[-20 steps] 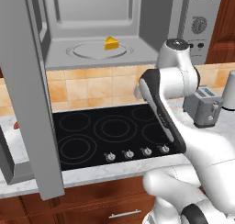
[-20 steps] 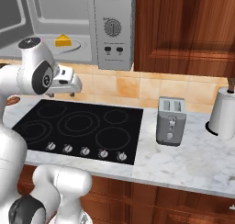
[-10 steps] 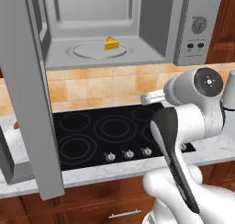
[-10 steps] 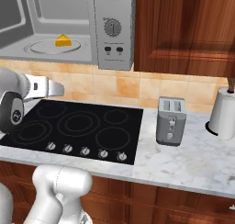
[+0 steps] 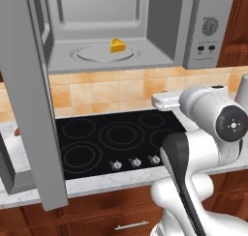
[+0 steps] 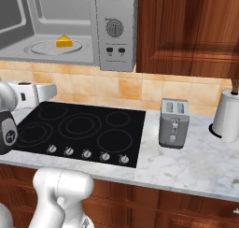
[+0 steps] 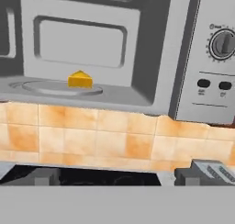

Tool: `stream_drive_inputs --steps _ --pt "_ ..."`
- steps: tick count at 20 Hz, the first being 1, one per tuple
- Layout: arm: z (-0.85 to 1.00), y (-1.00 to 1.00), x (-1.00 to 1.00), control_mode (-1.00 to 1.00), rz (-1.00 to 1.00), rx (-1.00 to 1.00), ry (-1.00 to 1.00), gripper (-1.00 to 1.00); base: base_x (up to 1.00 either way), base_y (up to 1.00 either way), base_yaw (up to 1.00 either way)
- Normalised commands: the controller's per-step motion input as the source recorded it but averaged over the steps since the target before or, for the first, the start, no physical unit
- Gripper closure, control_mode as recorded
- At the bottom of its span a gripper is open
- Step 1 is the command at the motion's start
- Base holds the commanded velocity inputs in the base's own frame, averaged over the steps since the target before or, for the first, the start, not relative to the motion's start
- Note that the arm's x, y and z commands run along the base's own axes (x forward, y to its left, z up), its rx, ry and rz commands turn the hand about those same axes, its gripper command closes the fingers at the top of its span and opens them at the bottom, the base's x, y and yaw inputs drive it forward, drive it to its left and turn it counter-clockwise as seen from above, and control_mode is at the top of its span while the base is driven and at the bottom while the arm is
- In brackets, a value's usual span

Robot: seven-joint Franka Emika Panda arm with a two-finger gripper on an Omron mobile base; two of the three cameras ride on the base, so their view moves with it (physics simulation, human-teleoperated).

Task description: Close the microwave door.

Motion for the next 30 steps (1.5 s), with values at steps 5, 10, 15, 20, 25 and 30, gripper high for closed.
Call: stream_drive_inputs --steps 5,10,15,20,25,30 --pt "0.61 0.0 -0.28 -1.0 0.0 0.05 -0.28 -1.0 0.0 0.0 0.0" --pt "0.43 0.0 -0.37 -1.0 0.0 0.05 -0.23 -1.0 0.0 0.0 0.0" --pt "0.23 0.27 -0.41 -1.0 0.0 0.0 -0.27 -1.0 0.0 0.0 0.0" --pt "0.03 0.37 -0.88 -1.0 0.0 0.0 -0.35 -1.0 0.0 0.0 0.0" --pt "-0.08 0.69 -1.0 -1.0 0.0 0.0 -0.27 -1.0 0.0 0.0 0.0" --pt "-0.08 0.59 -1.0 -1.0 0.0 0.0 -0.23 -1.0 0.0 0.0 0.0"
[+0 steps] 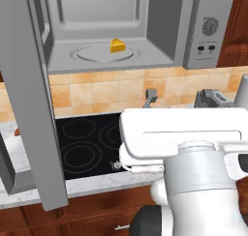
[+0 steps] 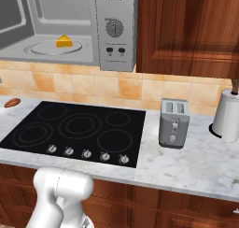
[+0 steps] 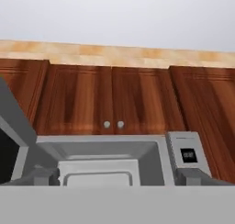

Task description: Close the microwave door.

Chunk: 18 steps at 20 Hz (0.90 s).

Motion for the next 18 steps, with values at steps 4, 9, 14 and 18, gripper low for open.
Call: stream_drive_inputs --steps 4,9,14,18 --pt "0.0 0.15 -1.0 -1.0 0.0 0.0 -0.21 -1.0 0.0 0.0 0.0" --pt "-0.03 0.34 -1.0 -1.0 0.0 0.01 -0.08 -1.0 0.0 0.0 0.0" --pt "-0.19 0.96 -1.0 -1.0 0.02 -0.12 -0.07 -1.0 0.0 0.0 0.0" --pt "-0.12 1.0 -0.94 -1.0 0.0 -0.24 -0.07 -1.0 0.0 0.0 0.0"
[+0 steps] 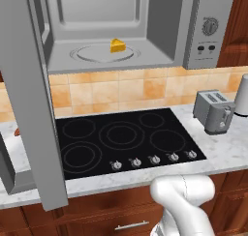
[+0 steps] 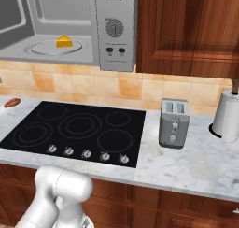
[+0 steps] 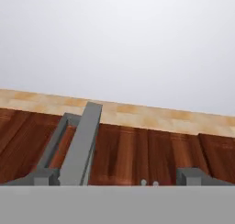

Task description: Close the microwave door.

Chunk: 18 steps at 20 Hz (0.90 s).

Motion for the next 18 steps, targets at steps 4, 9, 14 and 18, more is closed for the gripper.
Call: stream_drive_inputs --steps 4,9,14,18 --pt "-0.01 1.0 -0.46 -1.0 -0.1 -0.27 -0.11 -1.0 0.0 0.0 0.0" --pt "-0.03 0.99 -0.09 -1.0 -0.36 -0.28 0.0 -1.0 0.0 0.0 0.0" --pt "-0.05 0.61 0.62 -1.0 -0.71 -0.15 0.11 -1.0 0.0 0.0 0.0" --pt "-0.18 0.44 0.34 -1.0 -0.81 -0.01 0.16 -1.0 0.0 0.0 0.0"
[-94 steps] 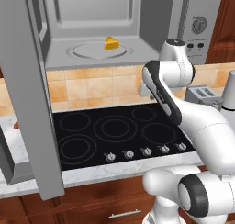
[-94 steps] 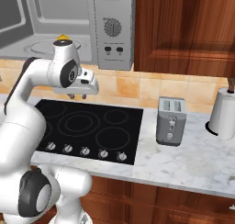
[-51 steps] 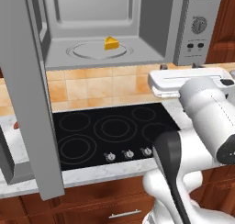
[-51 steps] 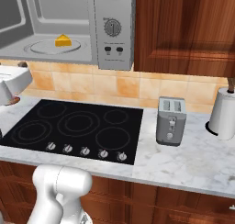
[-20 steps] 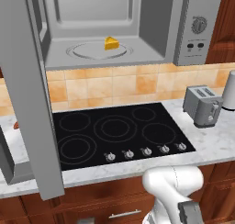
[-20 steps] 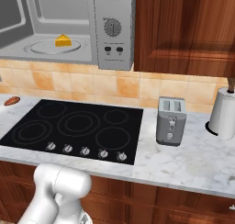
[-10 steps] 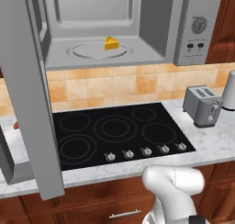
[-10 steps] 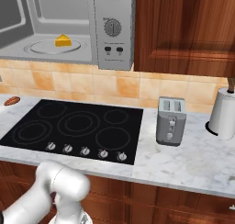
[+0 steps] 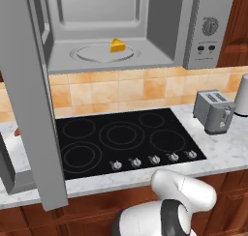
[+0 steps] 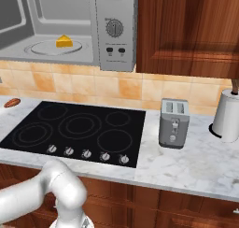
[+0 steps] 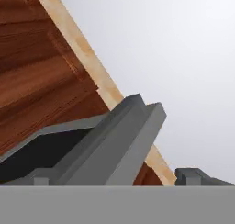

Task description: Close the microwave door.

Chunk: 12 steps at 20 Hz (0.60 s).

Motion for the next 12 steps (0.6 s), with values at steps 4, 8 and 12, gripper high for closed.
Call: stream_drive_inputs --steps 4,8,12 --pt "0.36 0.19 0.32 -1.0 -0.68 0.0 0.24 -1.0 0.0 0.0 0.0" --pt "0.84 0.1 0.39 -1.0 -0.51 0.0 0.35 -1.0 0.0 0.0 0.0" --pt "1.0 -0.61 0.51 -1.0 -0.3 0.18 0.47 -1.0 0.0 0.0 0.0"
